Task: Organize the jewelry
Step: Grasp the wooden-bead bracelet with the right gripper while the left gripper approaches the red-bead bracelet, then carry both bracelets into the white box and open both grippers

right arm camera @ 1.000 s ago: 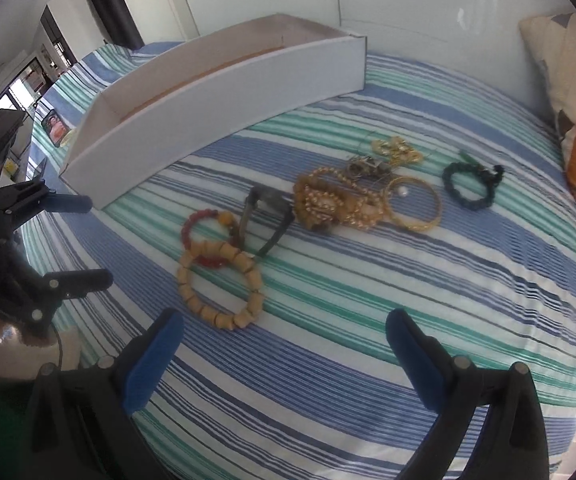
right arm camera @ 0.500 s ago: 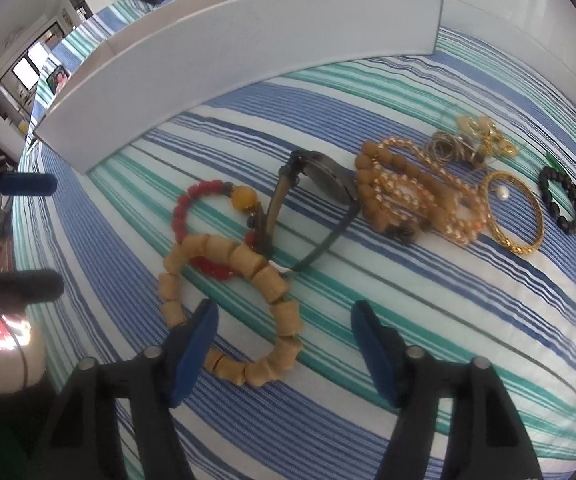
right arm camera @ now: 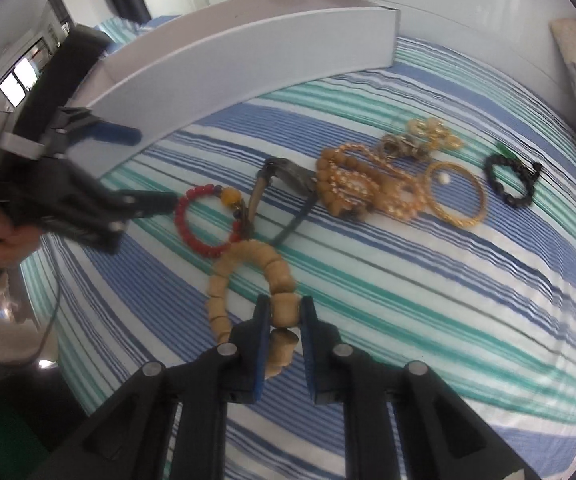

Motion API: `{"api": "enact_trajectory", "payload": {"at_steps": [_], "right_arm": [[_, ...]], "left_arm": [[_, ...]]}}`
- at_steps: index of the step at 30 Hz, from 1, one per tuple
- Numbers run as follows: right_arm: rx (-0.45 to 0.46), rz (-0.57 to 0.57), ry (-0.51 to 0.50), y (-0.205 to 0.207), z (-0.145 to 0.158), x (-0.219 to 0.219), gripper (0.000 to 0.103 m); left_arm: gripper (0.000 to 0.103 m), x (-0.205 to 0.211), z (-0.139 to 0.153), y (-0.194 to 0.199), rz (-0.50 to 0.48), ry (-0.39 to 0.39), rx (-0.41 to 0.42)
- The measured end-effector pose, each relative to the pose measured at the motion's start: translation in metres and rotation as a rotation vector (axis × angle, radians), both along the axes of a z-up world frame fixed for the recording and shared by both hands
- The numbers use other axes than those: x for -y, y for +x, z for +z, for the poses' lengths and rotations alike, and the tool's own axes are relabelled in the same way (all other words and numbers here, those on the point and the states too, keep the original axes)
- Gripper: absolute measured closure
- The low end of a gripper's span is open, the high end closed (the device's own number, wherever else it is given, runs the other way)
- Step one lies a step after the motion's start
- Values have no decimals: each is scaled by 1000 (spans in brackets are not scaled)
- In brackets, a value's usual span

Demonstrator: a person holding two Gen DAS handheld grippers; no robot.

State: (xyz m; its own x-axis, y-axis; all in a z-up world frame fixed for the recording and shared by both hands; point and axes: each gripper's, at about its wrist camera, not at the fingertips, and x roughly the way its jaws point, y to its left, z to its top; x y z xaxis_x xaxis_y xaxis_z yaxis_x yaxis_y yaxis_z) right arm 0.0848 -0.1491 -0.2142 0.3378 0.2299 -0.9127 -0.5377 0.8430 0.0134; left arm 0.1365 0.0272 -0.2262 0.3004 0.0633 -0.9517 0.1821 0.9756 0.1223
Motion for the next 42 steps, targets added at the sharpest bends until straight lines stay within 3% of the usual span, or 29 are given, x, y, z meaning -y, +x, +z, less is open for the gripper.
{"api": "enact_trajectory", "payload": {"at_steps": [6,10,12,15,17,19,23,29,42], "right_arm": [[-1,-80,19,-11,16,26,88],[1,-110,34,-16,23,35,88],[4,-117,39,-16,23,35,88],[3,-120,41,-15,24,36,88],[6,-118,39,-14,27,35,88],[5,-116,40,-14,30,35,88],[3,-110,55,-14,44,35,88],[29,-87,82,-12,81,30,88],[71,14,146,16,131,-10,88]], "left_arm": [[10,30,-17,13,-200,46,-18],[11,41,-19,19,-252,27,-28],[17,42,-20,21,-259,-1,-44],[41,40,-15,23,-236,-53,-52],[73,38,-11,21,-216,-72,-44],[94,33,-7,19,-168,-89,-56],[95,10,8,-2,-24,-181,-42],[95,-36,64,-41,176,-348,41],[95,-88,126,-62,466,-381,114]]}}
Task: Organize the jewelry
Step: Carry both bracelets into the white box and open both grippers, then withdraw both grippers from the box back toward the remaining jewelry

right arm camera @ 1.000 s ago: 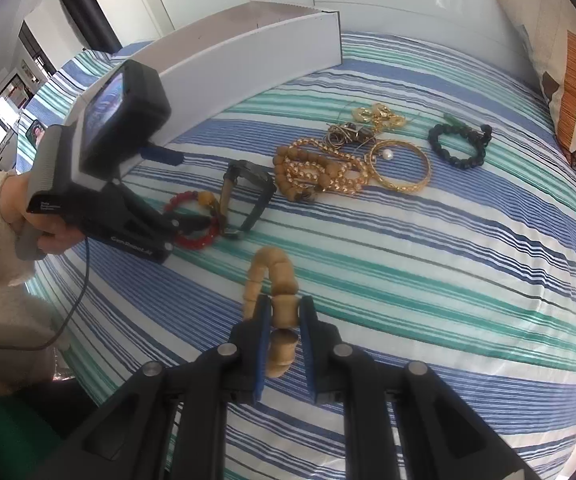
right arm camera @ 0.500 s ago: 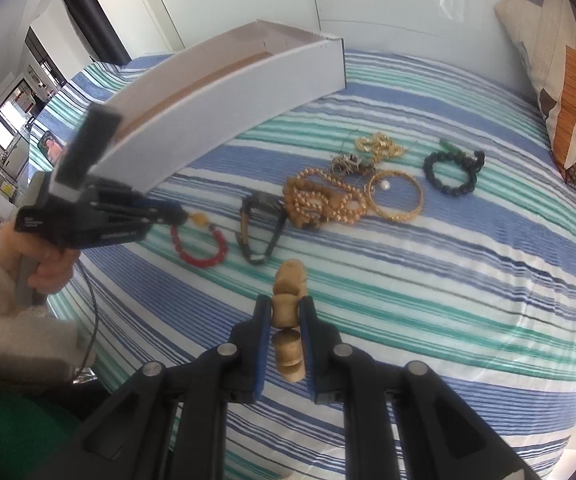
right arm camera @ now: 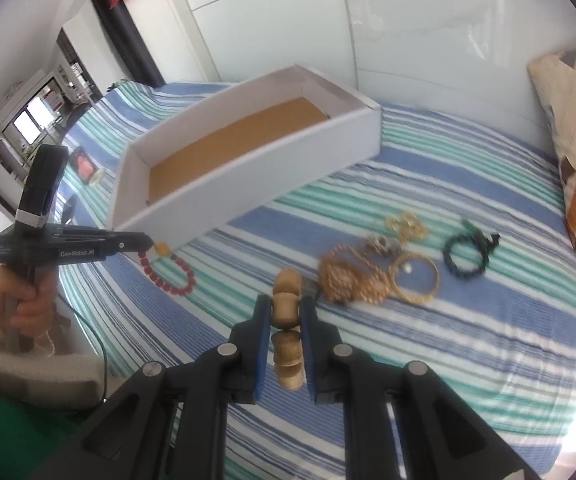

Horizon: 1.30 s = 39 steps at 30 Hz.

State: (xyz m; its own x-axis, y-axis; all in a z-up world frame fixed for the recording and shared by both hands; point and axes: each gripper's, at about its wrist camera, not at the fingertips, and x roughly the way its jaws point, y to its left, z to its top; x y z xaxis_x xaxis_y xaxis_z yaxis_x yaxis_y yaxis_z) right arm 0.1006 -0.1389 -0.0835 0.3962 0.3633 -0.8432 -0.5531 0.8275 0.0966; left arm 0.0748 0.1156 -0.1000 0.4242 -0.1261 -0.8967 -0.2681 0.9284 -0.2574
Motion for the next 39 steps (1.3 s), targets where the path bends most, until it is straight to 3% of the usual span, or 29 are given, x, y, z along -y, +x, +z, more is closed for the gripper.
{"api": "enact_trajectory", "payload": {"at_steps": [7,11,16,21,22,23,24,25,26,28,31,34,39], "right_arm": [[73,162,21,41,26,-70,88],[121,239,41,80,37,-124,88],[85,279,78,132,20,-182,88],[-53,236,138,192,-35,-208,88],[-64,207,131,202,-47,-207,87],[-68,182,104,210,-58,-206,76],[-64,154,62,216,-67,-205,68],[-58,114,18,221,-74,-200,58],[-57,80,7,224,-76,-194,57],[-67,38,29,222,-74,-177,57],[-40,23,21,208,-64,-159,57],[-6,9,20,176,-49,-134,42],[62,-32,-7,124,-31,-87,27]], "left_arm": [[95,-39,53,17,153,37,71],[95,-68,58,39,202,67,85],[95,-106,16,73,264,57,17],[95,-126,-25,91,301,58,-33],[94,-128,-32,92,306,70,-47],[92,-129,-38,91,315,88,-67],[88,-129,-41,91,324,97,-80],[68,-129,-44,85,330,93,-89],[44,-127,-42,79,330,86,-80],[28,-118,-37,67,330,116,-57],[27,-98,-27,56,280,148,-38],[25,-73,-17,48,215,160,-1],[13,-14,1,34,84,201,87]]}}
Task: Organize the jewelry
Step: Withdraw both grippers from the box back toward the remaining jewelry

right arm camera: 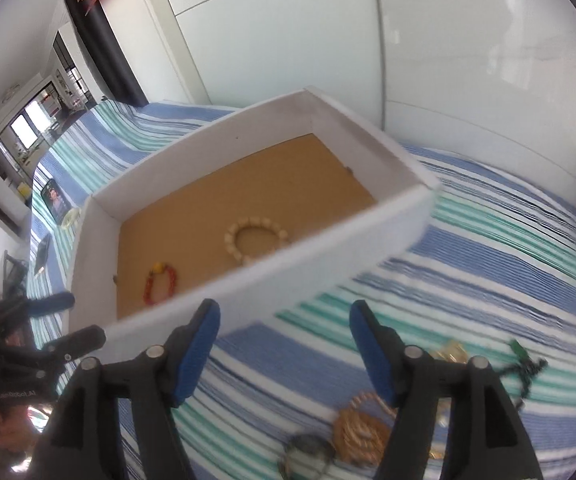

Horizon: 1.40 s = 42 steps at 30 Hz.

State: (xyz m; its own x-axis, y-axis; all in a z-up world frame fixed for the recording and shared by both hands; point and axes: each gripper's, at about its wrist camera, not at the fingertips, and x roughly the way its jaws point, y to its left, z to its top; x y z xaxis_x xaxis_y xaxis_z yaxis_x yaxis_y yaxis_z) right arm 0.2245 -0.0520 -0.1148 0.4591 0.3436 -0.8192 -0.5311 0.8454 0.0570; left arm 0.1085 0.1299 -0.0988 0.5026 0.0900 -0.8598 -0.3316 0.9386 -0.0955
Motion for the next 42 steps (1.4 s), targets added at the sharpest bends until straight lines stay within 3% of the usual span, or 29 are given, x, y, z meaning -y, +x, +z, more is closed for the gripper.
{"api": "enact_trajectory", "payload": {"at_steps": [2,8,12,16,22,24,30,34,38,42], "right_arm": [[39,-20,-25,-16,6,19,19],[92,-165,-81,-65,17,96,19],[73,-246,-52,-87,27,135,19],[110,-299,5,-115,36,161,19],[41,-375,-45,-128,16,162,19],[37,-388,-17,-131,14,166,19],[160,-377,-25,-145,34,169,17],[196,-355,-16,-153,41,167,0],[198,-318,-62,-158,37,157,0],[176,-297,-63,-161,35,152,0]], "left_arm": [[12,23,2,-6,-55,-4,15],[12,68,2,-13,-162,-56,36],[12,87,7,-19,-177,-10,91],[12,100,12,-23,-199,-8,111],[12,112,11,-31,-235,-8,125],[12,116,11,-34,-260,-12,118],[12,130,10,-48,-342,-24,91],[12,132,18,-56,-350,20,112],[5,131,27,-61,-340,65,149],[3,130,32,-63,-341,60,176]]}}
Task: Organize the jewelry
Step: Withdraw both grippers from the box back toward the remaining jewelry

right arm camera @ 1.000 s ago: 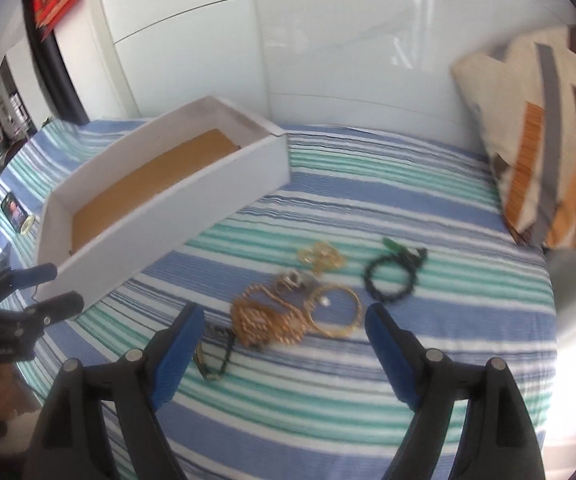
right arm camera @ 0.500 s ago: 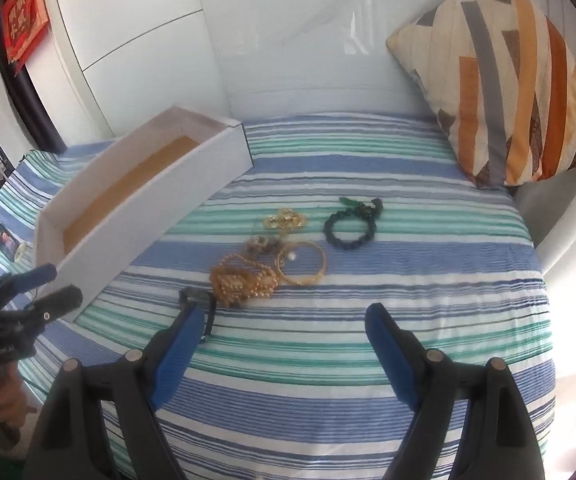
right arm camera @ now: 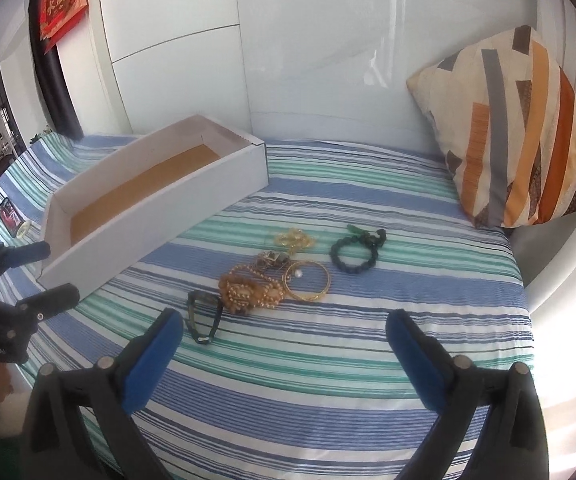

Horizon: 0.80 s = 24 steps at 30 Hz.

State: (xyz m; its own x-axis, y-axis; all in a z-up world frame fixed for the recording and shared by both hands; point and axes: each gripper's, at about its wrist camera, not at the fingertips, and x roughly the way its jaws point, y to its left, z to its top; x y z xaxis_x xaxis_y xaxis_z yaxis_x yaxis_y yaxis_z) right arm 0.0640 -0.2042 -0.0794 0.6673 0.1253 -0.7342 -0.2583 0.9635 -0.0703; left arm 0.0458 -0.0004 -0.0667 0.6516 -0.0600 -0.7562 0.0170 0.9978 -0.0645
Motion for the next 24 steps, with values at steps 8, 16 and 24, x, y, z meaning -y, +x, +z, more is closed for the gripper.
{"api": "enact_trajectory", "payload": {"at_steps": [8,16,24], "right_arm": [[-29,-8,19,-1,-2,1,0],[-31,-10,20,-1,-2,2,0],[-43,-12,8,-1,-4,2,0]], "left_arm": [[3,-4,-3,-2,-12,-57,-19],[3,-15,-7,0,38,-76,-41],[3,-21,-15,3,80,-61,-90]]}}
